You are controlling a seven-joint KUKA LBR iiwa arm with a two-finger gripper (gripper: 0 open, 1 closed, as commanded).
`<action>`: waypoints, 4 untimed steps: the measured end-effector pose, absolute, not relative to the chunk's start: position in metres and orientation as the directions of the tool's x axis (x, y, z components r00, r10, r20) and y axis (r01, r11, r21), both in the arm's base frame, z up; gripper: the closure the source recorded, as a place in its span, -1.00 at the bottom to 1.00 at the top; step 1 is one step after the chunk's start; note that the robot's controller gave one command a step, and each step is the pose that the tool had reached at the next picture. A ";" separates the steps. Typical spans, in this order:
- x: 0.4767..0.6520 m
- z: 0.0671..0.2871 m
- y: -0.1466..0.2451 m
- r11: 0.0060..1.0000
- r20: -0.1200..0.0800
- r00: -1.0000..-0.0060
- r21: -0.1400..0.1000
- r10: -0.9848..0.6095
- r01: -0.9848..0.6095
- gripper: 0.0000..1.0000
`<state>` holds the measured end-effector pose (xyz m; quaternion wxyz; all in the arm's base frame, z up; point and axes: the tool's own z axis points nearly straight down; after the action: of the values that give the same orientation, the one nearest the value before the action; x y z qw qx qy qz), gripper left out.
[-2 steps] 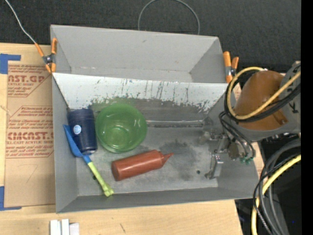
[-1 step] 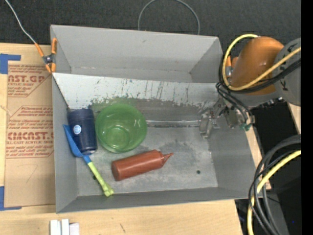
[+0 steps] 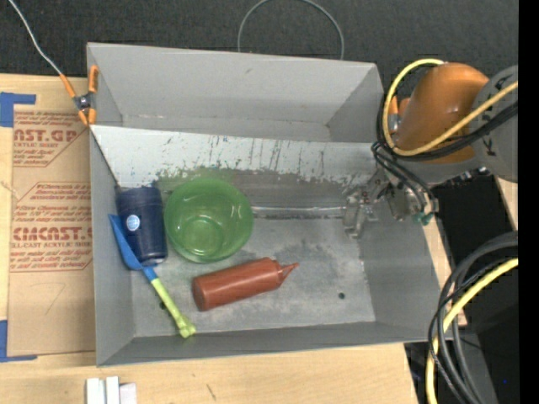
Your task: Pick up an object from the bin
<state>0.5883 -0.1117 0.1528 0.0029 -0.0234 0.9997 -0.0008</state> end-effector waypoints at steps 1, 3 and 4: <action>0.584 0.185 -0.090 0.998 -0.010 -0.998 -0.003 -0.067 -0.067 -1.00; 0.581 0.086 -0.007 0.997 -0.004 -0.997 0.003 -0.077 -0.077 -1.00; 0.574 0.127 0.043 0.995 -0.014 -0.995 0.002 0.101 0.101 -1.00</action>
Offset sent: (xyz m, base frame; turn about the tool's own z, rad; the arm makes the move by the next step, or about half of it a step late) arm 0.0000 0.0000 0.0000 0.0000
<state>0.5743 0.0425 0.1270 0.0069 0.0505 0.9987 0.0009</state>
